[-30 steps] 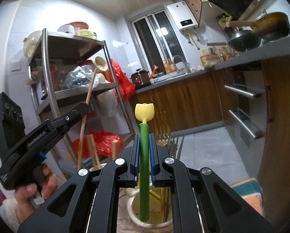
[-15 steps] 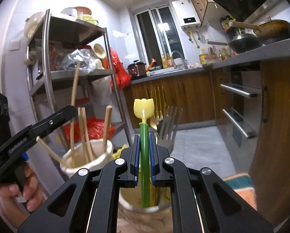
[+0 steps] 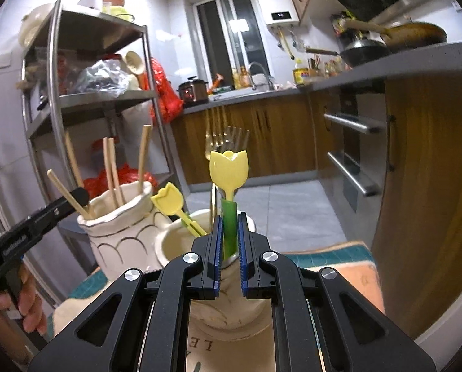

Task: Organize utensils

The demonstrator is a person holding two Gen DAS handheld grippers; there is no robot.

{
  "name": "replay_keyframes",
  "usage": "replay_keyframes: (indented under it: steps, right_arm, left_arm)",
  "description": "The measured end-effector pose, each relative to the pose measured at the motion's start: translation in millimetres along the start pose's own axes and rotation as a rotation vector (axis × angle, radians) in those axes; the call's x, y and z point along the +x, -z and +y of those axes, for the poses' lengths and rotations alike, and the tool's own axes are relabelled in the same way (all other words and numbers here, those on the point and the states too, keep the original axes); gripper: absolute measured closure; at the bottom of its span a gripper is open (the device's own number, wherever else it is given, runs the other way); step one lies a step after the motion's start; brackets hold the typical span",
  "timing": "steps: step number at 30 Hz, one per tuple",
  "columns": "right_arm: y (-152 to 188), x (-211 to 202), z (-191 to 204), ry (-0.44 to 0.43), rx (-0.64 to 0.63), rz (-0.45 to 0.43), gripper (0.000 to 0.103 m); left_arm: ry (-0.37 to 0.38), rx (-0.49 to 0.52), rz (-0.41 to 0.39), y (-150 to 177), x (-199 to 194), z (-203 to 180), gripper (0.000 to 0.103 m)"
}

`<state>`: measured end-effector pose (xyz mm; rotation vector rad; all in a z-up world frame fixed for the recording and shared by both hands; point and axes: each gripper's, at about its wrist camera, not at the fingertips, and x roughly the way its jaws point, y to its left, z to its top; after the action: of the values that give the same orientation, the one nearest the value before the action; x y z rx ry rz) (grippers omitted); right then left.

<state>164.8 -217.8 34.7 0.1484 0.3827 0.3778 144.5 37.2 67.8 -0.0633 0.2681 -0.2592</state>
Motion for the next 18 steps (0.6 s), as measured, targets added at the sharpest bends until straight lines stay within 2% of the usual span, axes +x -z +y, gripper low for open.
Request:
replay_keyframes:
  steps: [3, 4, 9, 11, 14, 16, 17, 18]
  right_arm:
    - [-0.1, -1.1, -2.6, -0.006, 0.015, 0.01, 0.078]
    - [0.1, -2.3, -3.1, -0.009, 0.021, 0.011, 0.074]
    - [4.0, -25.7, -1.9, -0.002, 0.02, -0.005, 0.071]
    - [7.2, -36.9, -1.0, -0.001, 0.018, -0.008, 0.066]
    - [15.4, -51.3, -0.3, -0.005, 0.01, 0.002, 0.052]
    - [23.1, -58.8, -0.3, 0.001, -0.006, 0.011, 0.043]
    - [26.5, -61.9, 0.1, 0.01, -0.02, 0.014, 0.041]
    - [29.5, -64.8, 0.9, 0.022, -0.035, 0.011, 0.034]
  left_arm:
    - [-0.012, 0.005, 0.009, 0.0, -3.9, 0.8, 0.094]
    - [-0.015, 0.003, 0.01, -0.2, -5.7, 1.4, 0.088]
    - [-0.028, -0.011, 0.006, 1.2, -23.0, 1.5, 0.078]
    - [-0.031, -0.015, 0.014, 4.6, -29.7, 1.2, 0.07]
    - [-0.042, -0.006, 0.031, 12.3, -39.9, -3.0, 0.056]
    - [-0.052, 0.002, 0.033, 17.3, -46.3, -6.8, 0.043]
    - [-0.053, 0.005, 0.033, 20.9, -50.9, -9.1, 0.041]
    - [-0.051, 0.007, 0.034, 24.1, -53.9, -11.3, 0.036]
